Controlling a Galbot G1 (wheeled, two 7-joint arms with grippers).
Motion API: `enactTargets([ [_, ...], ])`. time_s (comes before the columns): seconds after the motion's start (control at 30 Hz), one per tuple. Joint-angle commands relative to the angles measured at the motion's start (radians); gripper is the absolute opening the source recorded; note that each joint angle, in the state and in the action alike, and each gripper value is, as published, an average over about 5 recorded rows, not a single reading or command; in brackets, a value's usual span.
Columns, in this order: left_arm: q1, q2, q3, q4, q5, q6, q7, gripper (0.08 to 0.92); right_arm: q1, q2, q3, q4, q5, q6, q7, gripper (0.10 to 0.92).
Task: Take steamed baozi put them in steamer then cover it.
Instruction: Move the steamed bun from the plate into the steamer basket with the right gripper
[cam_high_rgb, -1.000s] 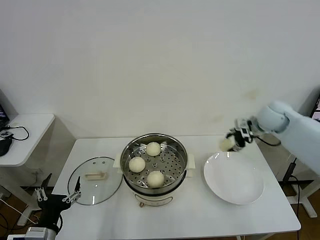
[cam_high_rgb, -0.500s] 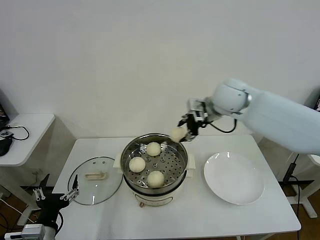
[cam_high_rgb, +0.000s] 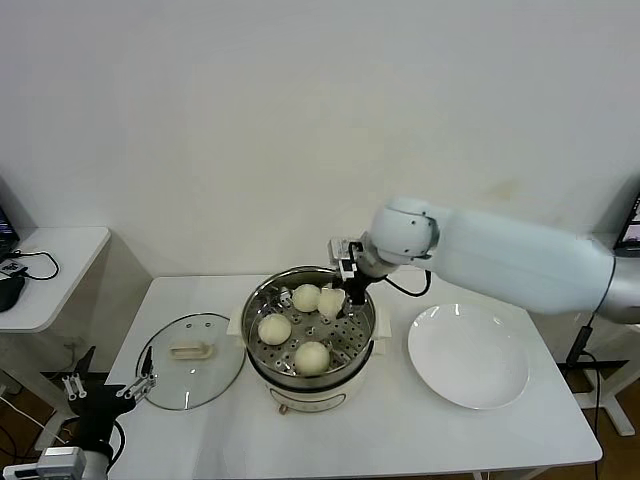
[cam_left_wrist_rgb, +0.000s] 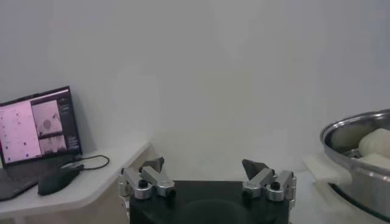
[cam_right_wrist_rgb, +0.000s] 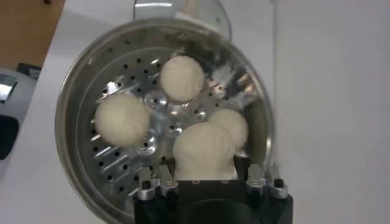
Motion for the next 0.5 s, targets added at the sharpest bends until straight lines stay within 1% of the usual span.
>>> enactTargets([
  [0.03,-0.003,0.0,0.0,0.003,-0.008,0.001,0.0,0.823,-0.028,0.036,-0.056,-0.014,-0.026,-0.037,0.028,0.611],
  [0.5,-0.002,0.001,-0.001,0.002,-0.008,0.0,0.0,0.823,-0.074,0.045,-0.042,-0.064,-0.093,-0.021,0.028,0.611],
])
